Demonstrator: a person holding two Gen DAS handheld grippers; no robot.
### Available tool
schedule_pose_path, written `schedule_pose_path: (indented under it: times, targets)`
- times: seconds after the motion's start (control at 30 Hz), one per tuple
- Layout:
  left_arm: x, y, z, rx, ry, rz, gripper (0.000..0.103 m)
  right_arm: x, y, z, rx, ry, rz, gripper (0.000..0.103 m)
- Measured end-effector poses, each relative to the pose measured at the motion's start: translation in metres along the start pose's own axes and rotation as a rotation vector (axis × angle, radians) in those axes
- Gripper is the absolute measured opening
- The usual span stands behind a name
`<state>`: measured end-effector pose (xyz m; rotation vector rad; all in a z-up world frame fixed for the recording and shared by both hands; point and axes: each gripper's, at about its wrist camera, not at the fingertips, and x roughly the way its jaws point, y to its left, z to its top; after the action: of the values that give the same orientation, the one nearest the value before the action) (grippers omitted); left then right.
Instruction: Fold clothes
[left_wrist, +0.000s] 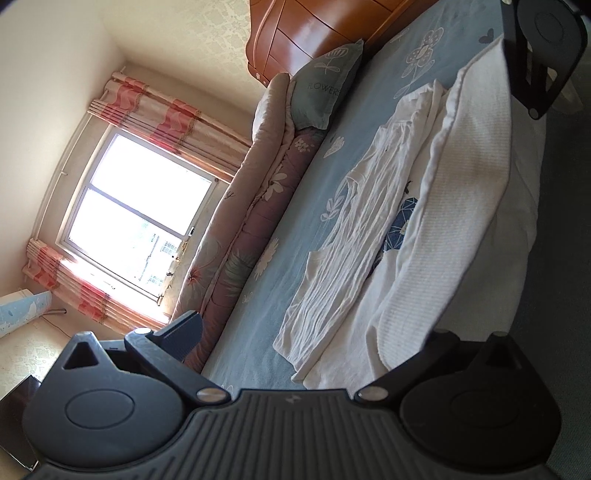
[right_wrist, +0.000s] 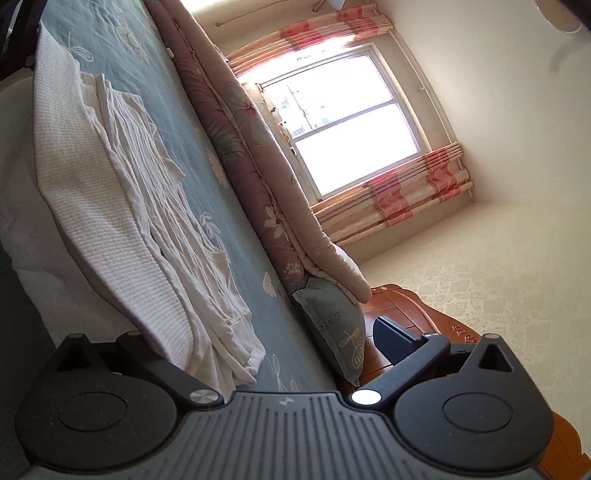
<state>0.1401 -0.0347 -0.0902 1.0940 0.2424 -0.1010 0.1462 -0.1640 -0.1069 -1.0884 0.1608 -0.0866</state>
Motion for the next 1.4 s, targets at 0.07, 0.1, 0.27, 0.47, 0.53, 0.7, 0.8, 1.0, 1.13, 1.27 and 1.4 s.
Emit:
schedule_pose_path:
  times: [0.07, 0.1, 0.27, 0.47, 0.53, 0.7, 0.8, 1.0, 1.13, 1.27, 1.4]
  targets:
    - [0.009, 0.004, 0.002, -0.002, 0.002, 0.005, 0.102, 0.010, -0.002, 0.004, -0.001, -0.001, -0.002, 0.103]
    - [0.013, 0.007, 0.003, -0.006, 0.004, 0.005, 0.102, 0.014, -0.002, 0.005, -0.002, -0.001, -0.003, 0.103]
    - [0.038, 0.016, 0.007, -0.015, 0.010, 0.013, 0.103, 0.039, -0.004, 0.013, -0.001, 0.001, -0.012, 0.103]
    - [0.070, 0.024, 0.011, -0.026, 0.025, 0.018, 0.103, 0.073, -0.002, 0.022, 0.001, 0.016, -0.005, 0.103]
    - [0.082, 0.025, 0.012, -0.023, 0.027, 0.016, 0.103, 0.085, -0.001, 0.025, 0.003, 0.021, -0.004, 0.103]
    - [0.111, 0.027, 0.015, -0.017, 0.030, 0.017, 0.103, 0.116, 0.002, 0.030, 0.008, 0.032, -0.005, 0.103]
    - [0.127, 0.029, 0.016, -0.014, 0.029, 0.019, 0.103, 0.135, 0.002, 0.034, 0.010, 0.036, -0.013, 0.103]
    - [0.164, 0.034, 0.018, -0.026, 0.037, 0.021, 0.103, 0.176, 0.006, 0.041, 0.006, 0.033, -0.034, 0.103]
    - [0.193, 0.028, 0.015, -0.038, 0.068, -0.012, 0.103, 0.205, 0.017, 0.042, -0.001, 0.056, -0.005, 0.103]
    - [0.214, 0.023, 0.010, -0.089, 0.122, -0.090, 0.103, 0.223, 0.032, 0.038, 0.005, 0.101, 0.062, 0.103]
    - [0.211, 0.028, 0.005, -0.145, 0.141, -0.124, 0.102, 0.217, 0.022, 0.034, 0.059, 0.113, 0.091, 0.103]
